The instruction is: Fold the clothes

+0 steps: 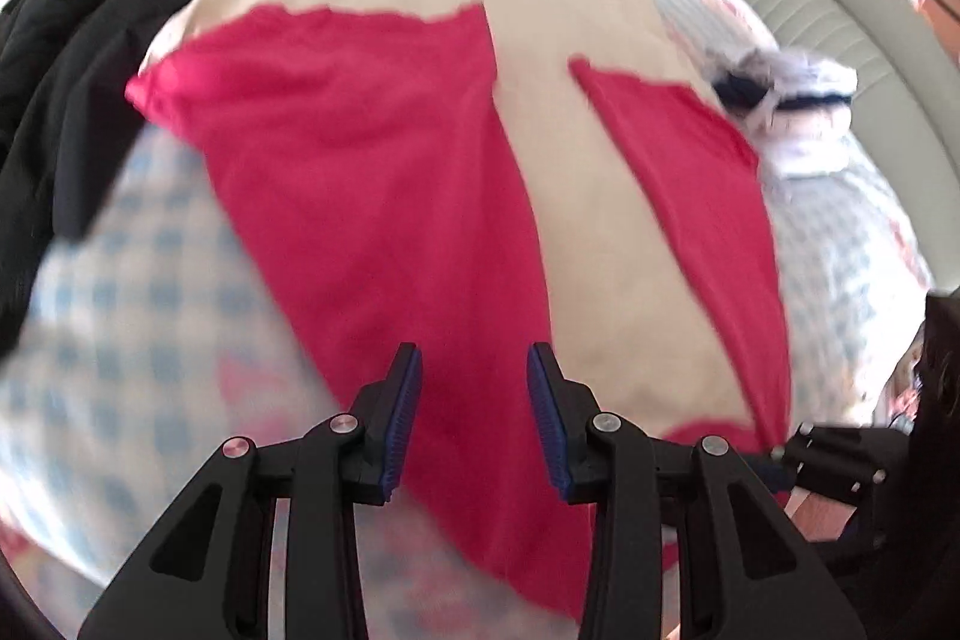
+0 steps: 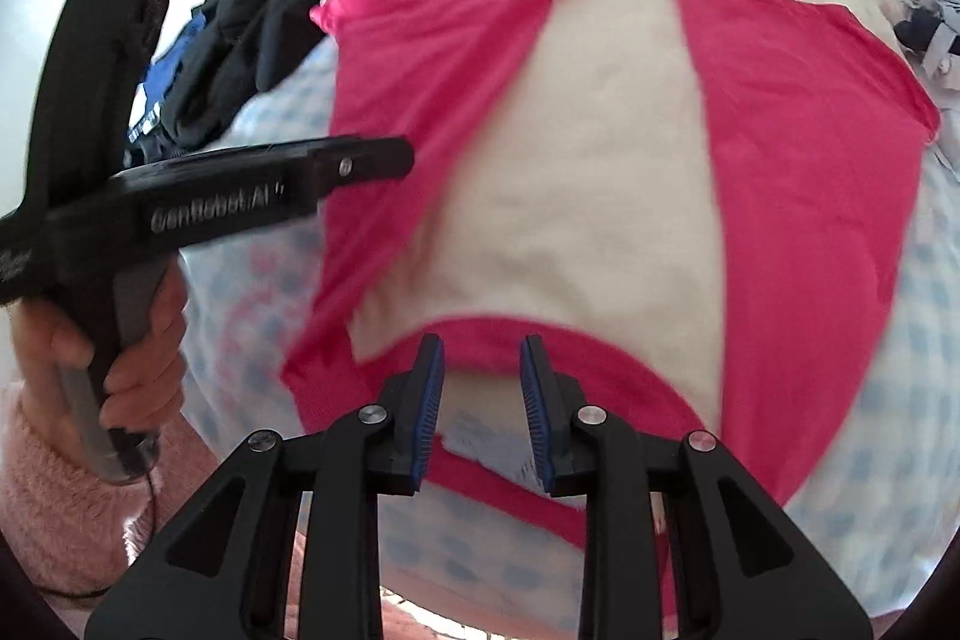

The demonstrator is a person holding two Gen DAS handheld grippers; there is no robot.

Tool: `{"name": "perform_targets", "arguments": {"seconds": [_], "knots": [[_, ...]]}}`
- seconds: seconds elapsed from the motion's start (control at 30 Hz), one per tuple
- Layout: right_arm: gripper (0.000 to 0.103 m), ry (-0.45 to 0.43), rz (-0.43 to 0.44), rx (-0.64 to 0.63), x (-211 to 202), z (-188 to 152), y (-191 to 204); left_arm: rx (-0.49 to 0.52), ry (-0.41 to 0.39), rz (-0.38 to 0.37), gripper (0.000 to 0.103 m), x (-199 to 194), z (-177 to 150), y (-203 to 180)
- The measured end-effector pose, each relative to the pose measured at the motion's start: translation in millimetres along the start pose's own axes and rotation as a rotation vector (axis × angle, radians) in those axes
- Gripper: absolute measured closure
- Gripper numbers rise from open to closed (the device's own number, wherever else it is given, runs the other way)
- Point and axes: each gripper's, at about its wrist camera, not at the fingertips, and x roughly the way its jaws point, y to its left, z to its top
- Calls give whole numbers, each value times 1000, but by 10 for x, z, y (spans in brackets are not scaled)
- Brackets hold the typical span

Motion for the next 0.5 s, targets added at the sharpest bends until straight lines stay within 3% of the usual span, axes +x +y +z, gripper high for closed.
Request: {"name": "perform_targets", "arguments": {"seconds": [0.13, 0.33, 0.5], "knots": [[73, 29, -1, -29, 55, -219, 52, -62, 23, -41, 65, -49, -271, 55], [72, -128, 63, -2, -272, -211, 67, -167, -56, -92, 64, -351, -619, 308], [72, -41, 60, -106, 8, -188, 285, -229, -104, -70, 61, -470, -642, 419]]}}
